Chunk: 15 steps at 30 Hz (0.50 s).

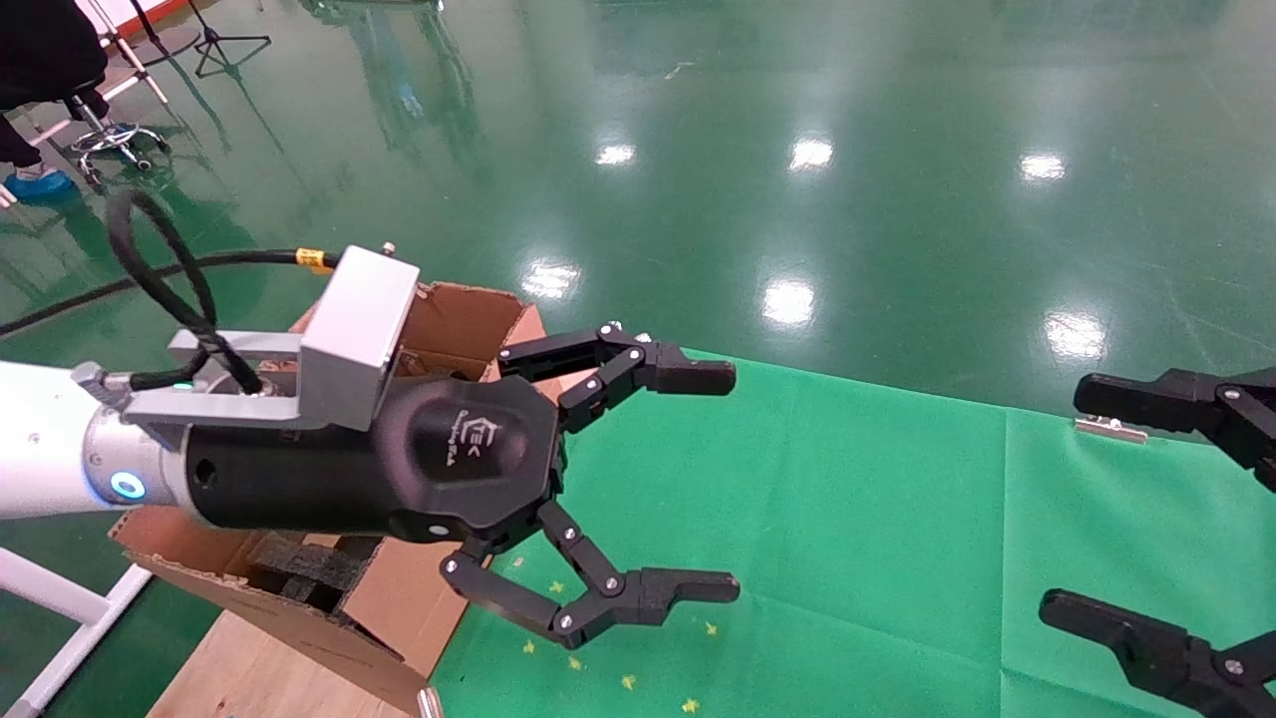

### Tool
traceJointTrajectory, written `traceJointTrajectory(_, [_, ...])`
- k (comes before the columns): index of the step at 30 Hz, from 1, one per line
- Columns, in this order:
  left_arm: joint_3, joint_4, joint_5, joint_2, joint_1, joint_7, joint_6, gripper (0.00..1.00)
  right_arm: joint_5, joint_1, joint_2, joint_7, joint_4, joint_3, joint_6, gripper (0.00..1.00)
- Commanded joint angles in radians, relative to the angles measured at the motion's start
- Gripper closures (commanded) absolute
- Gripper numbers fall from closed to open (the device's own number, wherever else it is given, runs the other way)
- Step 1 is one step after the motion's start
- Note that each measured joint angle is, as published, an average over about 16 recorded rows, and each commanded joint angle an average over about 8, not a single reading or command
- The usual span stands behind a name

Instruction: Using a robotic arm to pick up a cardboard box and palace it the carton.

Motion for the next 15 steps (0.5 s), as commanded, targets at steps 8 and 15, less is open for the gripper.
traceJointTrajectory(8, [0.0, 0.0, 0.0, 0.0, 0.0, 0.0, 0.0, 0.0, 0.0, 0.0, 0.0, 0.0, 0.0, 0.0, 0.0, 0.0])
traceJointTrajectory(15, [0.0, 0.0, 0.0, 0.0, 0.0, 0.0, 0.0, 0.0, 0.0, 0.0, 0.0, 0.0, 0.0, 0.0, 0.0, 0.0])
